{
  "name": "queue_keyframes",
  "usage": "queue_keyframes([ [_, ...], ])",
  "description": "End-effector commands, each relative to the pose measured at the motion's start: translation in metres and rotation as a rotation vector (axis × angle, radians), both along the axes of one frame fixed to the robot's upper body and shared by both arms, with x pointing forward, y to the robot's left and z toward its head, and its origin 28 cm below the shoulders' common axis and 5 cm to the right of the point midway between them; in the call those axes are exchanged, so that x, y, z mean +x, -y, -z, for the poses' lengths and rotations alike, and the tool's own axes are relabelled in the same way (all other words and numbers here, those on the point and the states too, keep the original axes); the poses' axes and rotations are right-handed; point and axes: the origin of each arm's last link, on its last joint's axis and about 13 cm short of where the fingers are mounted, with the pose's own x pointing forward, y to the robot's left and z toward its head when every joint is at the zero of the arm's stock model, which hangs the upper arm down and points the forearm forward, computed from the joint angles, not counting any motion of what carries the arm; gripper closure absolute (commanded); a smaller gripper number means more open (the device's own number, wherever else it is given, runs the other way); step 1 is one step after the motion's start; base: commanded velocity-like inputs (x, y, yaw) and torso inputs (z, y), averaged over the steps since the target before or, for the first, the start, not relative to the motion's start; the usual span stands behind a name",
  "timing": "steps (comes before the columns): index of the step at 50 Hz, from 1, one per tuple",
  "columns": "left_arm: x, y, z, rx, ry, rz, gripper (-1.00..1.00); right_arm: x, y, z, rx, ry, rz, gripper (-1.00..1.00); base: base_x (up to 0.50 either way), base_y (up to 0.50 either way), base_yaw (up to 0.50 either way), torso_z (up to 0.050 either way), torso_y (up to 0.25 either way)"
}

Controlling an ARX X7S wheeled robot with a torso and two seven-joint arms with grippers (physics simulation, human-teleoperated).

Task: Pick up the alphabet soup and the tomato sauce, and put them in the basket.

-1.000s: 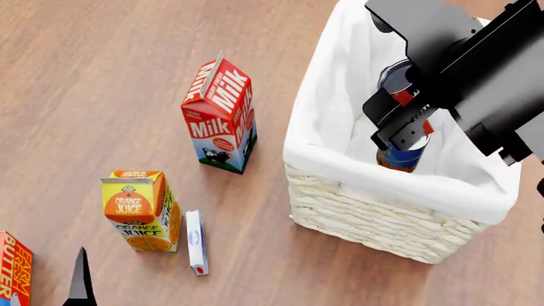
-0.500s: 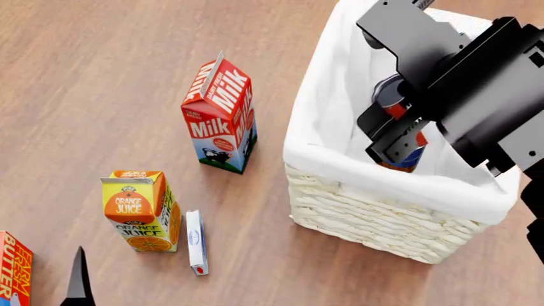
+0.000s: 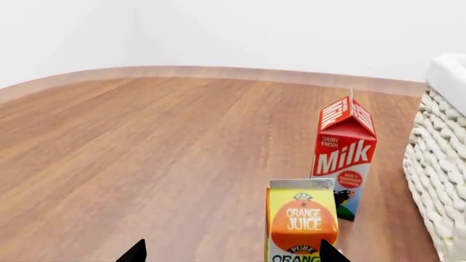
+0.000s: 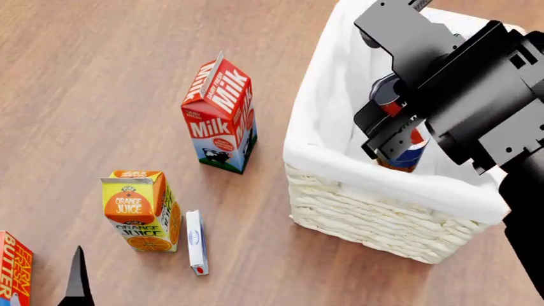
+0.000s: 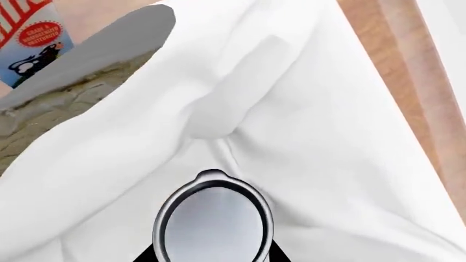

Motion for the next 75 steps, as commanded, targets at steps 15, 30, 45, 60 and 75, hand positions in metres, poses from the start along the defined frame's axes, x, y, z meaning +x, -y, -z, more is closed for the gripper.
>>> queue_keyframes([
  [15,0.0047,-0.0007,0.0005,-0.045,-0.01,0.034,-1.0,0.0131,-0.0063,0.0058,0.005,0.008,0.004,1.0,0.0,0.0,0.0,0.0,0.0],
  [30,0.0037,-0.0004,-0.0007,-0.046,-0.007,0.036,-1.0,0.0121,-0.0051,-0.0006,0.002,0.02,0.014,1.0,0.0,0.0,0.0,0.0,0.001],
  [45,0.0045,-0.0003,0.0006,-0.046,-0.012,0.035,-1.0,0.0159,-0.0049,0.005,0.015,0.02,0.023,1.0,0.0,0.0,0.0,0.0,0.0],
  [60,0.0035,0.0005,0.0003,-0.045,-0.011,0.04,-1.0,0.0162,-0.0046,0.0061,0.013,0.025,0.035,-1.0,0.0,0.0,0.0,0.001,0.0],
  [75,0.003,0.0017,0.0011,-0.042,-0.013,0.044,-1.0,0.0134,-0.0022,0.0063,0.017,0.038,0.043,-1.0,0.0,0.0,0.0,0.0,0.0],
])
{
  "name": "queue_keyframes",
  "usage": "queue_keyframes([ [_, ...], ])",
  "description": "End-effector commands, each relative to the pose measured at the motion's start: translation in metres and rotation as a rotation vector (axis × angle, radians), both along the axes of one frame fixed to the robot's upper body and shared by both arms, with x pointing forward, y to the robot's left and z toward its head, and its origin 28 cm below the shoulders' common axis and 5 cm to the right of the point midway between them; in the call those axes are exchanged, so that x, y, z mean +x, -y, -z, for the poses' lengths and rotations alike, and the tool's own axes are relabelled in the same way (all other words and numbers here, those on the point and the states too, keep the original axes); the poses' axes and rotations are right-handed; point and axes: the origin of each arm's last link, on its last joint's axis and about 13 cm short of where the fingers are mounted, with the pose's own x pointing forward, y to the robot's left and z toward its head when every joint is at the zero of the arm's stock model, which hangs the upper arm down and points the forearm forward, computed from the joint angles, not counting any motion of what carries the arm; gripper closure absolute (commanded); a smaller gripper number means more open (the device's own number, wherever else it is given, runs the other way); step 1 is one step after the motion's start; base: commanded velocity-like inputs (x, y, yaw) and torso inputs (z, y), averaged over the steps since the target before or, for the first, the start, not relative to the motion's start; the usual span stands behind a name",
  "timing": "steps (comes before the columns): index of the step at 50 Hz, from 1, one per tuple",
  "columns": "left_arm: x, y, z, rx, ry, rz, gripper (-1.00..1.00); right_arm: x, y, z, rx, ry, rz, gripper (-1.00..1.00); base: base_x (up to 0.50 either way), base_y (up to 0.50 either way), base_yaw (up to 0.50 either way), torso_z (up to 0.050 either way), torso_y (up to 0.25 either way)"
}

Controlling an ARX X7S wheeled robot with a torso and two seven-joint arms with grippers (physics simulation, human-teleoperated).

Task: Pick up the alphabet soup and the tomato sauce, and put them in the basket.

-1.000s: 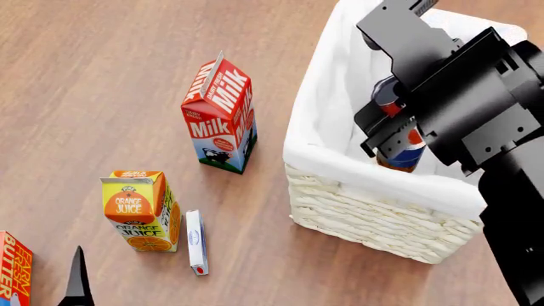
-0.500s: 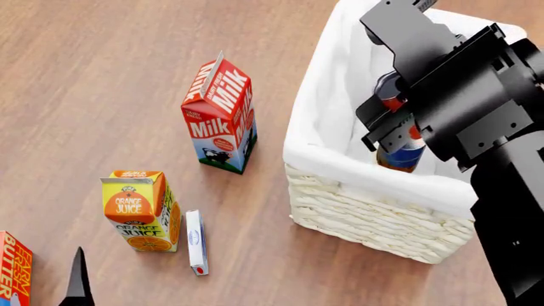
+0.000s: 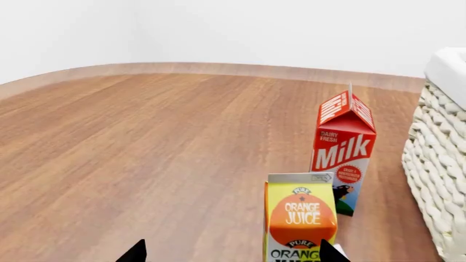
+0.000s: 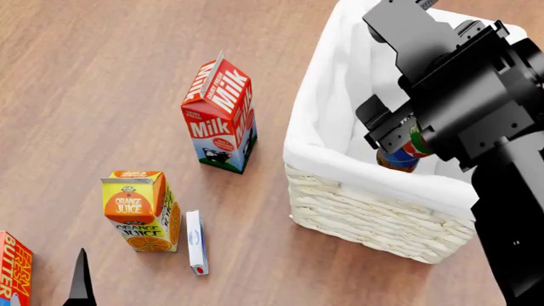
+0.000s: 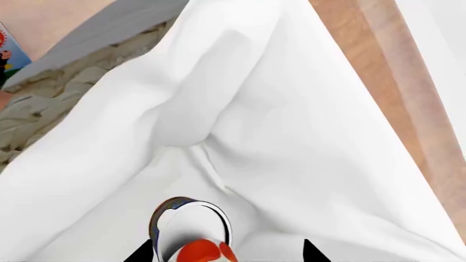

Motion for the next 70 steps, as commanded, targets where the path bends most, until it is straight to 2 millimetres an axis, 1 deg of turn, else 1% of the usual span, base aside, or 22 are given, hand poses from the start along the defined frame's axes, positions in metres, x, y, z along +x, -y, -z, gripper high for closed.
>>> queue_keyframes([
  [1,0.002,0.001,-0.002,-0.043,-0.003,0.04,-1.0,-0.001,-0.005,-0.004,0.003,-0.002,-0.02,-1.0,0.0,0.0,0.0,0.0,0.0],
  [11,0.002,0.002,-0.001,-0.042,-0.001,0.045,-1.0,-0.005,-0.004,-0.002,0.003,0.002,-0.024,-1.0,0.0,0.0,0.0,0.0,0.0],
  [24,0.002,0.002,-0.002,-0.041,-0.001,0.045,-1.0,-0.013,-0.003,-0.006,0.008,0.018,-0.03,-1.0,0.0,0.0,0.0,0.0,0.0],
  [34,0.001,0.003,-0.002,-0.04,0.0,0.048,-1.0,-0.033,0.001,-0.012,0.031,0.067,-0.056,-1.0,0.0,0.0,0.0,0.0,0.0],
  [36,0.001,0.003,-0.002,-0.039,0.001,0.049,-1.0,-0.038,0.003,-0.015,0.081,0.095,-0.059,-1.0,0.0,0.0,0.0,0.0,0.0],
  [43,-0.001,0.003,-0.005,-0.039,0.008,0.051,-1.0,-0.053,0.008,-0.021,0.108,0.133,-0.062,-1.0,0.0,0.0,0.0,0.0,0.0],
  [45,-0.001,0.003,-0.005,-0.039,0.009,0.05,-1.0,-0.057,0.007,-0.023,0.134,0.157,-0.077,-1.0,0.0,0.0,0.0,0.0,0.0],
  [46,-0.001,0.002,-0.005,-0.042,0.011,0.05,-1.0,-0.063,0.006,-0.024,0.17,0.176,-0.095,-1.0,0.0,0.0,0.0,0.0,0.0],
  [49,-0.001,0.002,-0.005,-0.042,0.012,0.05,-1.0,-0.07,0.006,-0.023,0.185,0.196,-0.099,-1.0,0.0,0.0,0.0,0.0,0.0],
  [57,-0.002,0.002,-0.007,-0.043,0.02,0.047,-1.0,-0.09,0.006,-0.012,0.241,0.274,-0.109,-1.0,0.0,0.0,0.0,0.0,0.0],
  [58,-0.002,0.002,-0.008,-0.042,0.02,0.049,-1.0,-0.093,0.006,-0.008,0.251,0.312,-0.09,-1.0,0.0,0.0,0.0,0.0,0.0],
  [63,-0.002,0.002,-0.007,-0.042,0.022,0.05,-1.0,-0.102,0.004,0.006,0.288,0.355,-0.074,-1.0,0.0,0.0,0.0,0.0,0.0],
  [65,-0.002,0.002,-0.007,-0.042,0.022,0.049,-1.0,-0.108,0.004,0.012,0.268,0.429,-0.051,-1.0,0.0,0.0,0.0,0.0,0.0],
  [66,-0.003,0.002,-0.008,-0.043,0.025,0.049,-1.0,-0.109,0.003,0.014,0.278,0.443,-0.048,-1.0,0.0,0.0,0.0,0.0,0.0],
  [67,-0.002,0.001,-0.008,-0.042,0.027,0.047,-1.0,-0.114,0.003,0.019,0.335,0.471,-0.035,-1.0,0.0,0.0,0.0,0.0,0.0],
  [70,-0.003,0.002,-0.007,-0.042,0.024,0.047,-1.0,-0.12,0.003,0.025,0.338,0.544,-0.029,-1.0,0.0,0.0,0.0,0.0,0.0],
])
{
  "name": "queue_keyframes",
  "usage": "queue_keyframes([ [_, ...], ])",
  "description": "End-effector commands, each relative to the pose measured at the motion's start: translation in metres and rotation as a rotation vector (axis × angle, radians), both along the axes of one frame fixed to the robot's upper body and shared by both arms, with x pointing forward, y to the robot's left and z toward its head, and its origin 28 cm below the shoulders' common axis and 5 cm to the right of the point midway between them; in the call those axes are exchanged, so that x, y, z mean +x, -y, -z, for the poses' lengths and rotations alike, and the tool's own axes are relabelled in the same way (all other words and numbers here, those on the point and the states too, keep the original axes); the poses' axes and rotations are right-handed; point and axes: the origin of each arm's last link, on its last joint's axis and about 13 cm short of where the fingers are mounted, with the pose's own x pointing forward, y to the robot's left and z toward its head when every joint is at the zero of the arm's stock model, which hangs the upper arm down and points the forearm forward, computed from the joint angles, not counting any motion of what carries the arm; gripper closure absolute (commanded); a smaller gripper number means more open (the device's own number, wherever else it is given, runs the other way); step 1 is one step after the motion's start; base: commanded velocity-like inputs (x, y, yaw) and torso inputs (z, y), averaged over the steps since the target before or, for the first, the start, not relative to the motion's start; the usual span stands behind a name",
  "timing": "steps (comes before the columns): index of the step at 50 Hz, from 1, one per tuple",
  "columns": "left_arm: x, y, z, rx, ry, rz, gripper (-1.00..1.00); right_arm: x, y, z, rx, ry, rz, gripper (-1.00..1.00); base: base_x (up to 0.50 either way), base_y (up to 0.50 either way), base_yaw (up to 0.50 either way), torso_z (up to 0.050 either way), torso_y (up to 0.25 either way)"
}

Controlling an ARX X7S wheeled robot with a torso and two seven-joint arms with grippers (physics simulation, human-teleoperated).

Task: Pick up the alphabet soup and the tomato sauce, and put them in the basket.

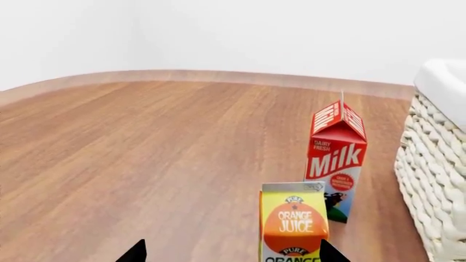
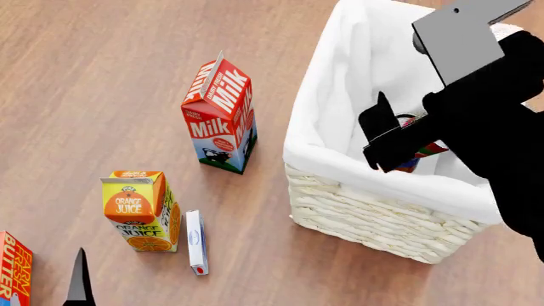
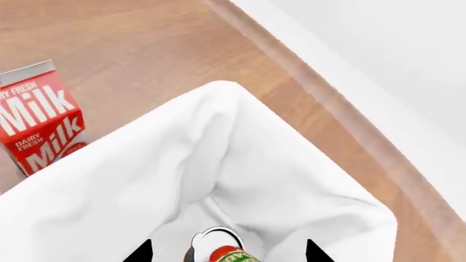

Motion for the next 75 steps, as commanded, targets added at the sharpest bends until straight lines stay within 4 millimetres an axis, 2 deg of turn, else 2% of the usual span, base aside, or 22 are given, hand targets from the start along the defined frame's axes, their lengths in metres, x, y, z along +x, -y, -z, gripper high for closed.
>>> queue_keyframes([
  [1,0.001,0.001,-0.003,-0.04,0.002,0.038,-1.0,-0.029,-0.004,0.019,0.097,0.23,0.057,-1.0,0.0,0.0,0.0,0.0,0.0],
  [6,0.001,0.001,-0.004,-0.04,0.004,0.039,-1.0,-0.044,-0.006,0.027,0.089,0.369,0.082,-1.0,0.0,0.0,0.0,0.0,0.0],
  [10,0.0,0.0,-0.004,-0.042,0.005,0.038,-1.0,-0.058,-0.005,0.034,0.153,0.438,0.124,-1.0,0.0,0.0,0.0,0.0,0.0],
  [18,-0.002,0.001,-0.006,-0.041,0.009,0.04,-1.0,-0.084,-0.01,0.039,0.161,0.5,0.135,-1.0,0.0,0.0,0.0,0.0,0.0],
  [24,-0.001,0.0,-0.007,-0.047,0.015,0.038,-1.0,-0.099,-0.014,0.057,0.18,0.537,0.189,-1.0,0.0,0.0,0.0,0.0,0.0],
  [30,-0.001,-0.001,-0.007,-0.048,0.017,0.035,-1.0,-0.106,-0.02,0.075,0.18,0.561,0.215,-1.0,0.0,0.0,0.0,0.0,0.0],
  [50,-0.001,-0.003,-0.011,-0.052,0.025,0.024,-1.0,-0.133,-0.034,0.103,0.249,0.598,0.266,-1.0,0.0,0.0,0.0,0.0,0.0],
  [60,0.001,-0.006,-0.012,-0.049,0.029,0.01,-1.0,-0.139,-0.034,0.105,0.259,0.592,0.275,-1.0,0.0,0.0,0.0,0.0,0.0],
  [75,0.0,-0.008,-0.016,-0.047,0.045,-0.007,-1.0,-0.137,-0.038,0.104,0.269,0.591,0.248,-1.0,0.0,0.0,0.0,0.0,0.0],
])
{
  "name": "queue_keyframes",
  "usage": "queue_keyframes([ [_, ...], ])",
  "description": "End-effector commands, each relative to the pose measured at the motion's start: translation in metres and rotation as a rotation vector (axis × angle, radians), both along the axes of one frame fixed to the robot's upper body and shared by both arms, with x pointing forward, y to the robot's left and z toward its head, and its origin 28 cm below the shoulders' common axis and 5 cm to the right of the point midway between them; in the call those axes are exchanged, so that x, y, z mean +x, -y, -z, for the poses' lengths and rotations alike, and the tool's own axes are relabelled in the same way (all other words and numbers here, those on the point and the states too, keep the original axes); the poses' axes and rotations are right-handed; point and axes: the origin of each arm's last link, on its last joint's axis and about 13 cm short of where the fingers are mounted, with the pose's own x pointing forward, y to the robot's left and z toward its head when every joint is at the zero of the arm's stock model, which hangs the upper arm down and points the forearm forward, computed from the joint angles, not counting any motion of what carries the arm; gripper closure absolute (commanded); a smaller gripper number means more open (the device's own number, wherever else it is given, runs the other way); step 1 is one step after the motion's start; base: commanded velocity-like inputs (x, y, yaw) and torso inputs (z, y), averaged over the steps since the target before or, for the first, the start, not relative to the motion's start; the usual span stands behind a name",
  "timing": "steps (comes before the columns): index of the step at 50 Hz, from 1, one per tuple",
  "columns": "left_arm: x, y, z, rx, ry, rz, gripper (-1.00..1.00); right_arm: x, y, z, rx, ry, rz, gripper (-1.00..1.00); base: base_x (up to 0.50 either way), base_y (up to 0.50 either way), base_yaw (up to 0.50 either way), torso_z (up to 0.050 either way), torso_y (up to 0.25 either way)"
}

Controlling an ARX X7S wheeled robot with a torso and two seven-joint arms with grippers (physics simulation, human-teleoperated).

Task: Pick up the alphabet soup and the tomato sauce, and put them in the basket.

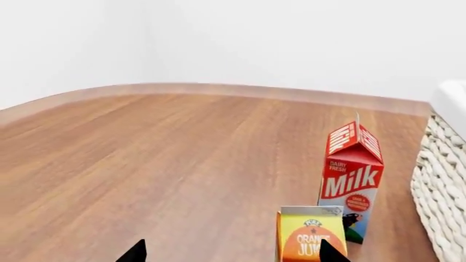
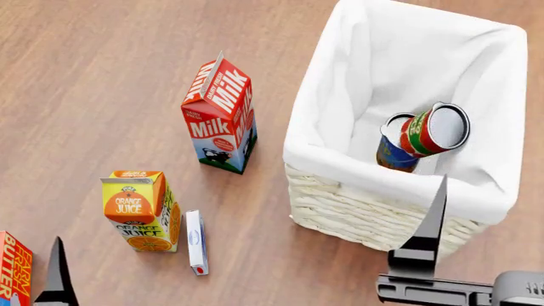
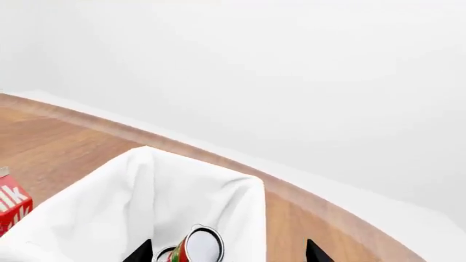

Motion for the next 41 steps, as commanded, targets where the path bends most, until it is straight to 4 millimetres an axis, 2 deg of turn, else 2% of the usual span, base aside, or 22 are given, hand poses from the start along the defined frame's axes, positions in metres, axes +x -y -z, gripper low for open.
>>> queue_keyframes([
  [1,0.003,-0.002,-0.004,-0.041,0.008,0.03,-1.0,0.002,-0.005,-0.002,-0.009,0.033,-0.039,-1.0,0.0,0.0,0.0,0.0,0.0],
  [10,0.004,-0.007,-0.007,-0.052,0.018,0.011,-1.0,-0.006,0.002,0.0,0.001,0.012,-0.026,-1.0,0.0,0.0,0.0,0.0,0.0],
  [12,0.004,-0.01,-0.004,-0.053,0.026,-0.003,-1.0,-0.012,0.009,-0.008,-0.01,0.029,0.009,-1.0,0.0,0.0,0.0,0.0,0.0],
  [19,0.004,-0.027,-0.02,-0.058,0.068,-0.064,-1.0,-0.033,0.03,-0.034,-0.005,0.096,0.108,-1.0,0.0,0.0,0.0,0.0,0.0],
  [29,0.003,-0.05,-0.032,-0.027,0.105,-0.16,-1.0,-0.034,0.029,-0.045,-0.045,0.145,0.216,-1.0,0.0,0.0,0.0,0.0,0.0],
  [30,0.003,-0.051,-0.032,-0.025,0.107,-0.167,-1.0,-0.047,0.004,-0.032,-0.007,-0.001,0.014,-1.0,0.0,0.0,0.0,0.0,0.0],
  [31,0.002,-0.055,-0.035,-0.022,0.114,-0.18,-1.0,-0.054,-0.008,-0.022,-0.073,0.036,-0.11,-1.0,0.0,0.0,0.0,0.0,0.0],
  [32,0.002,-0.056,-0.035,-0.02,0.117,-0.19,-1.0,-0.055,-0.008,-0.005,-0.094,-0.064,-0.126,-1.0,0.0,0.0,0.0,0.0,0.0],
  [33,0.001,-0.061,-0.039,-0.021,0.127,-0.209,-1.0,-0.067,-0.01,0.015,0.006,-0.323,-0.19,-1.0,0.0,0.0,0.0,0.0,0.0],
  [34,0.001,-0.063,-0.041,-0.013,0.133,-0.224,-1.0,-0.079,-0.008,0.028,0.085,-0.472,-0.236,-1.0,0.0,0.0,0.0,0.0,0.0],
  [38,0.0,-0.072,-0.048,-0.003,0.153,-0.256,-1.0,-0.072,0.046,-0.022,-0.001,-0.134,0.079,-1.0,0.0,0.0,0.0,0.0,0.0],
  [41,-0.001,-0.078,-0.052,0.005,0.164,-0.277,-1.0,-0.09,0.08,-0.064,-0.081,0.128,0.32,-1.0,0.0,0.0,0.0,0.0,0.0],
])
